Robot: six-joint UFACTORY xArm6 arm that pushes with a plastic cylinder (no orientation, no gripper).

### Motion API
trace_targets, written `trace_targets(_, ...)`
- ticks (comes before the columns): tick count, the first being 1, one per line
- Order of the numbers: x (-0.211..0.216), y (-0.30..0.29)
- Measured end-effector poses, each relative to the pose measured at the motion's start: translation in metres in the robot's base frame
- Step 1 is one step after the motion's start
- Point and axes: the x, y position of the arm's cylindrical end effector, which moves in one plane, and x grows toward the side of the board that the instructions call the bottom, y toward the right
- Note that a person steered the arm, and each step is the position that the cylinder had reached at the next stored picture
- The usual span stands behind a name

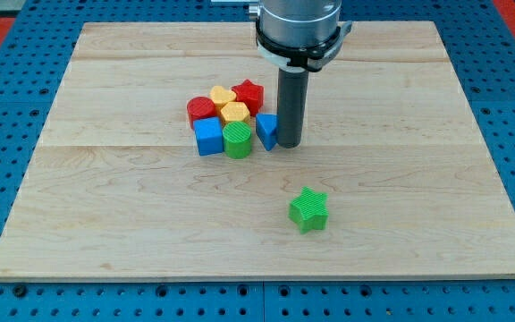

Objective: Place green star right diagonally towards green circle

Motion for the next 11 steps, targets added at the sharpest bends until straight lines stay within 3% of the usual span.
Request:
trace_targets(2, 0.000, 0.136)
trace_targets(3, 0.078, 0.170)
trace_targets(4, 0.167, 0.147)
trace_targets(5, 0.162, 0.057)
trace_targets(6, 0.102, 0.028)
trace_targets(8, 0.177, 0.006)
trace_targets(9, 0.129, -0.076)
trace_targets(11, 0.067, -0.032)
